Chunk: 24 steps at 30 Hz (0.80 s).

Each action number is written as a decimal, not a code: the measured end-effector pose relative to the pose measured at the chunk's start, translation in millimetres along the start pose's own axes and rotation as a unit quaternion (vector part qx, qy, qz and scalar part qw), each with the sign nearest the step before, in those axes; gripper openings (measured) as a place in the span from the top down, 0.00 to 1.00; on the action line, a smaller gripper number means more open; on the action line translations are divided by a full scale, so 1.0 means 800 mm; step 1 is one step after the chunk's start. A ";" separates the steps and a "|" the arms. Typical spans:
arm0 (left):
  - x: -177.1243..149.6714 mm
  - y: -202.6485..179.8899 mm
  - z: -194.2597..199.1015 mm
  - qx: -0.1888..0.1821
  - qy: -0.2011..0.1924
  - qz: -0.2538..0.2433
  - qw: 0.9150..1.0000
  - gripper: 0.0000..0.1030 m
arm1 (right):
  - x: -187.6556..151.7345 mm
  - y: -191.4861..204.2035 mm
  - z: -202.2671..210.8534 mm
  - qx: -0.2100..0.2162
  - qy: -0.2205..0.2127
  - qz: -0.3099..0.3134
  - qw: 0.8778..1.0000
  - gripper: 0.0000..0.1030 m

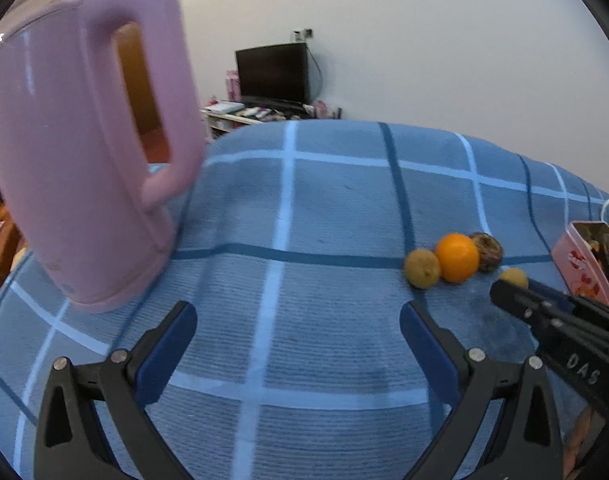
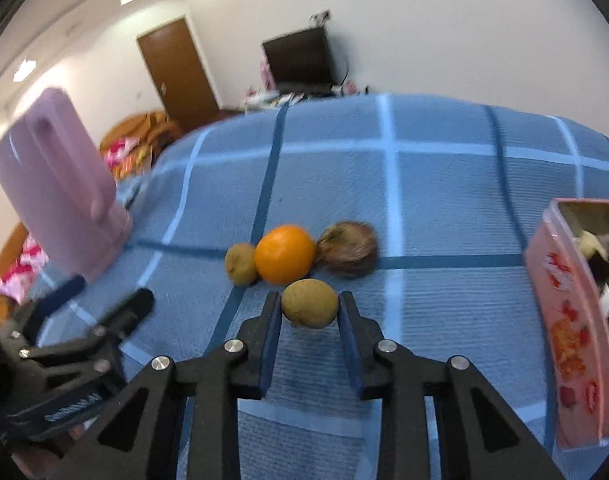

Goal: Organize fruits
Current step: 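Grasp the other small tan kiwi with the left tool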

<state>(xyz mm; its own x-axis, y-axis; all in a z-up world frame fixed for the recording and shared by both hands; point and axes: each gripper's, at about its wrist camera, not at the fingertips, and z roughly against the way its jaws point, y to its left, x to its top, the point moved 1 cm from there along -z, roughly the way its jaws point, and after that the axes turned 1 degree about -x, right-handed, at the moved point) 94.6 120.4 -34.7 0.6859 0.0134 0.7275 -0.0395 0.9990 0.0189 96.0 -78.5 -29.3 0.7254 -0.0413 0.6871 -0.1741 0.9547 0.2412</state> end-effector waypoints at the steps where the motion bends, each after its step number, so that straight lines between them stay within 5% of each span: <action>1: 0.000 -0.006 0.000 -0.004 0.000 -0.009 1.000 0.00 | 0.000 -0.003 0.003 0.001 -0.005 -0.005 1.000 0.70; 8: 0.017 -0.063 -0.006 -0.026 -0.007 -0.117 0.993 0.09 | 0.003 -0.018 0.021 -0.016 -0.031 -0.015 0.999 0.70; 13: 0.031 -0.091 -0.037 -0.067 0.025 -0.174 0.982 0.24 | 0.006 -0.028 0.022 -0.025 -0.028 -0.015 0.999 0.70; 18: 0.041 -0.096 -0.069 -0.077 0.053 -0.177 0.980 0.40 | 0.011 -0.034 0.016 -0.026 -0.020 -0.020 0.999 0.70; 24: 0.054 -0.080 -0.078 -0.125 0.069 -0.133 0.981 0.72 | 0.015 -0.034 0.009 -0.023 -0.011 -0.026 0.999 0.70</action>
<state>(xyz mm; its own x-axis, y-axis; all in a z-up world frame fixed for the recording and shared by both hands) 172.5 59.9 -47.1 0.7407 -0.2611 0.6191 0.3219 0.9467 0.0142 104.8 -107.4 -22.8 0.7172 -0.0981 0.6899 -0.1053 0.9634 0.2464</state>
